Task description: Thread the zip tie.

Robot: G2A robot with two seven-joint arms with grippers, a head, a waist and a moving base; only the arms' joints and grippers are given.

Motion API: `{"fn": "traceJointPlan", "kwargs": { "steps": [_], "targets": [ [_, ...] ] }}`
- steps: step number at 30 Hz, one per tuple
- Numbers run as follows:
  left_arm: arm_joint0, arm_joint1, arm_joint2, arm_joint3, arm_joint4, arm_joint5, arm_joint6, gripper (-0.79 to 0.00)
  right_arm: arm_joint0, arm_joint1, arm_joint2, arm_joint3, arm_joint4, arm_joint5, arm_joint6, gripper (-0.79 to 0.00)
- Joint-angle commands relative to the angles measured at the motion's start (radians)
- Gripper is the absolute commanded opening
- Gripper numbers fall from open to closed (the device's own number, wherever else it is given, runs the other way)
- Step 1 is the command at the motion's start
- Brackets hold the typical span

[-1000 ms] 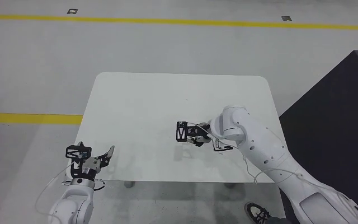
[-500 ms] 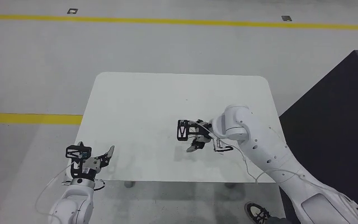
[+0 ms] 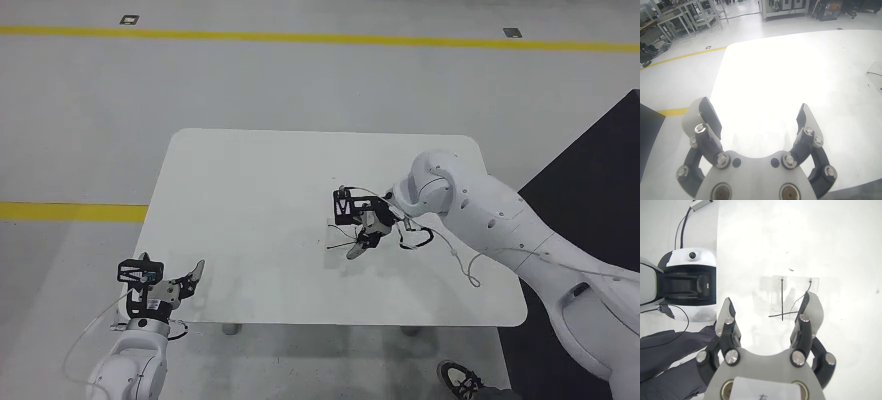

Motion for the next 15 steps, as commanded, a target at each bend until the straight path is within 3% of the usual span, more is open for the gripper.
{"fn": "traceJointPlan", "kwargs": {
  "steps": [1,12,14,15],
  "targets": [
    [0.0,0.0,0.0,0.0,0.0,0.0,0.0,0.0,-0.006,0.0,0.011,-0.002,-0.008,0.001,0.001,0.0],
    [0.0,0.0,0.0,0.0,0.0,0.0,0.0,0.0,0.0,-0.022,-0.007,0.009,0.042,0.068,0.068,0.0],
    [0.0,0.0,0.0,0.0,0.0,0.0,0.0,0.0,0.008,-0.03,-0.023,0.015,0.046,0.077,0.077,-0.154],
    [0.0,0.0,0.0,0.0,0.0,0.0,0.0,0.0,0.013,-0.034,-0.032,0.02,0.05,0.082,0.082,-0.191]
  ]
}}
